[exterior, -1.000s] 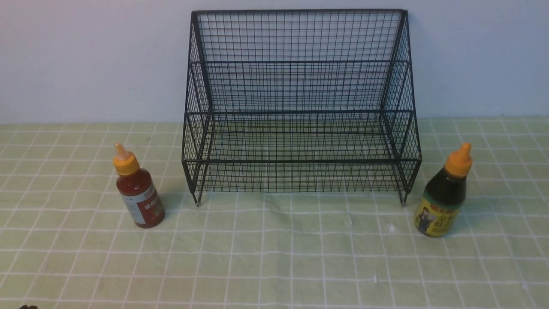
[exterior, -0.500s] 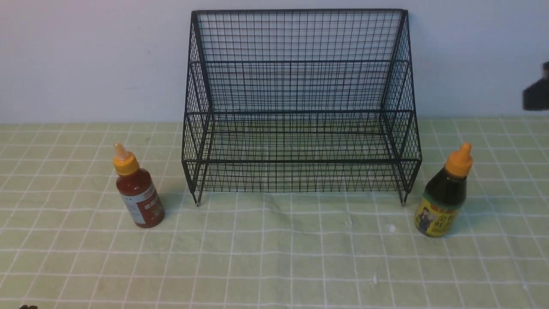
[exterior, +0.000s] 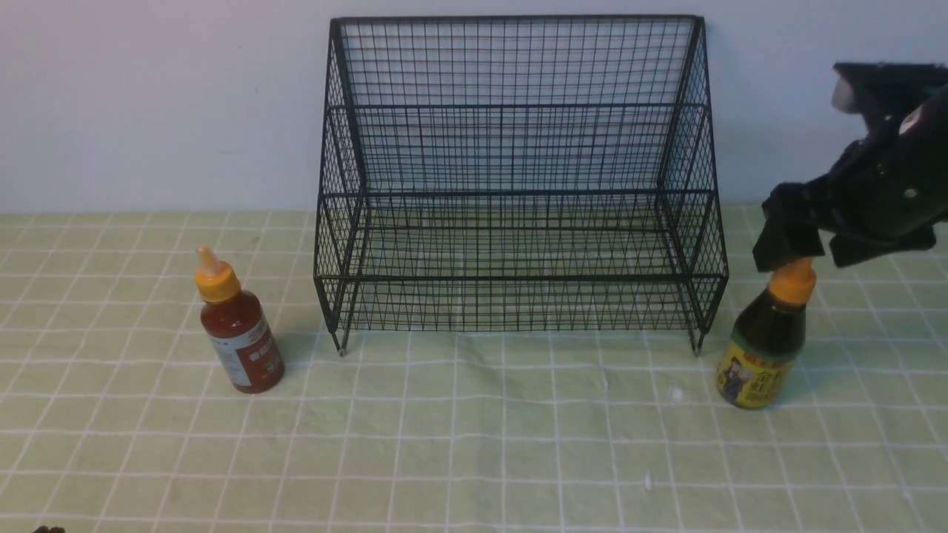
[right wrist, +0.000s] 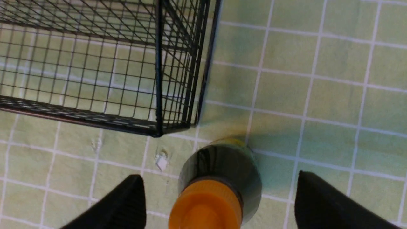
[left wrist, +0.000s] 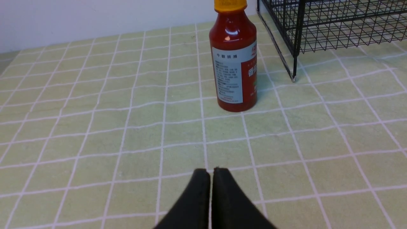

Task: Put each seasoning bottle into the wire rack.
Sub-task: Use the right arm to grab the condiment bottle closest to it, then use the right arm to put the condiment bottle back on the shelf

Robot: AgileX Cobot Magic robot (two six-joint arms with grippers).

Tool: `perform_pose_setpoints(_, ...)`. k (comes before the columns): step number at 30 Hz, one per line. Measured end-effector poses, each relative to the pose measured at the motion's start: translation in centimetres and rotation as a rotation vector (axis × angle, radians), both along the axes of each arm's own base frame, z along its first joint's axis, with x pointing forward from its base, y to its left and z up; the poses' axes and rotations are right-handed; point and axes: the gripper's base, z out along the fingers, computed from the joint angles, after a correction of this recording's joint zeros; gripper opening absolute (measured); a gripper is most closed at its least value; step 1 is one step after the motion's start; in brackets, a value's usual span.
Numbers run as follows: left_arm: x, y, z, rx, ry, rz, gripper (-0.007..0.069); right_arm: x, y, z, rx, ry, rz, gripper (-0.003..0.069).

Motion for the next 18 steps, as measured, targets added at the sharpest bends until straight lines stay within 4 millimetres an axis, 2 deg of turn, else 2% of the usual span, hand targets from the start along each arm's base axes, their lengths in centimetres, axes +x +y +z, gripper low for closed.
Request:
perform_pose_setpoints(4,0.0,0.0,0.0,0.000,0.000,0.000,-0.0007,0.7,0.1,-1.7,-0.005,0.046,-0.004,0.0503)
perform_pose_setpoints(7,0.0,0.0,0.0,0.000,0.000,0.000,-0.0007,0.8,0.1,-2.1,0.000,0.061,-0.006,0.0362)
perform_pose_setpoints(8,0.0,0.0,0.0,0.000,0.000,0.000,-0.0007,0.8,0.1,-2.1,0.001,0.062,-0.007,0.0348)
perform_pose_setpoints(9,0.0,0.0,0.0,0.000,0.000,0.000,-0.0007,0.8,0.1,-2.0,-0.007,0.061,-0.003,0.0293)
perform_pose_setpoints(12,0.0,0.0,0.0,0.000,0.000,0.000,-0.0007,0.5,0.0,-1.5,-0.023,0.072,0.018,0.0295)
perform_pose_setpoints(16,0.0,0.0,0.0,0.000,0.000,0.000,-0.0007,-0.9,0.2,2.2,-0.029,0.052,0.068,0.0295)
perform_pose_setpoints(17,0.0,0.0,0.0,0.000,0.000,0.000,-0.0007,-1.7,0.7,5.2,-0.026,-0.024,0.088,0.0295)
perform_pose_setpoints(18,0.0,0.0,0.0,0.000,0.000,0.000,-0.0007,-1.8,0.8,5.8,-0.024,-0.043,0.093,0.0295)
